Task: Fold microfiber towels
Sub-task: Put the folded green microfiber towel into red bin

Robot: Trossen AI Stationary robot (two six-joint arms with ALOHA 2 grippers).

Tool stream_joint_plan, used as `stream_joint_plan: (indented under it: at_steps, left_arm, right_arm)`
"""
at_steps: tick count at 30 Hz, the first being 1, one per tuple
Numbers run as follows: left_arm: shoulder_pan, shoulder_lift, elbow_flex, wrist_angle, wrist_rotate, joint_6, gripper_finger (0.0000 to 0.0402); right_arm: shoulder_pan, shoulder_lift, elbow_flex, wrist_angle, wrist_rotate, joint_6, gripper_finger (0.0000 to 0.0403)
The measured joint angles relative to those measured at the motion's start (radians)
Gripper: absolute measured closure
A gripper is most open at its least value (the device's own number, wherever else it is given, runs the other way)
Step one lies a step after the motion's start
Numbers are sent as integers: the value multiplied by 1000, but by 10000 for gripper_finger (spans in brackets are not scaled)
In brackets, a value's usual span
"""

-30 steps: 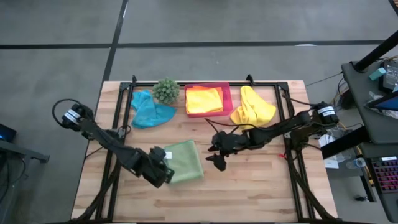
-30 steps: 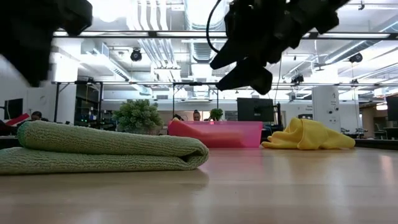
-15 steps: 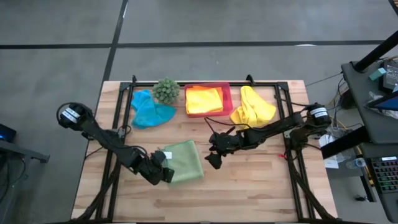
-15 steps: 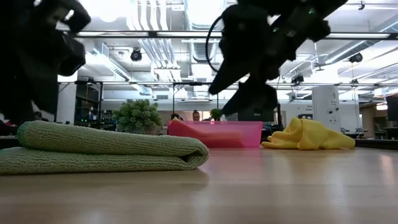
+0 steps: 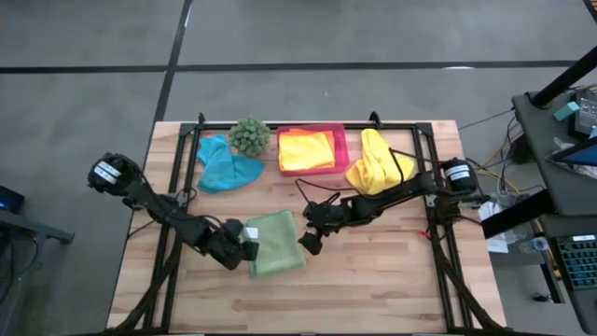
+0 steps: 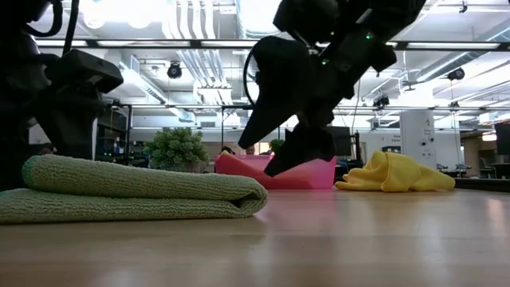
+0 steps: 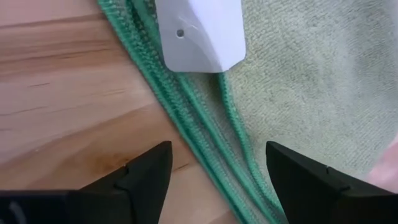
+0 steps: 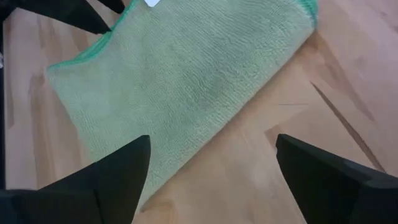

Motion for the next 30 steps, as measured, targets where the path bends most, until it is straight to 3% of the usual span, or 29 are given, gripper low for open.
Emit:
stream_joint_plan:
  at_steps: [14, 23, 30]
  left_arm:
    - [3, 10, -27, 87, -57, 3, 157]
    - [7, 114, -17, 159, -95, 11, 158]
    - [6, 140, -9, 219, -154, 35, 198]
  right_arm:
    - [-5, 141, 95, 54, -79, -9, 76]
    - [-8, 204, 140, 104, -136, -21, 85]
    - [-15, 212, 145, 157, -151, -27, 104]
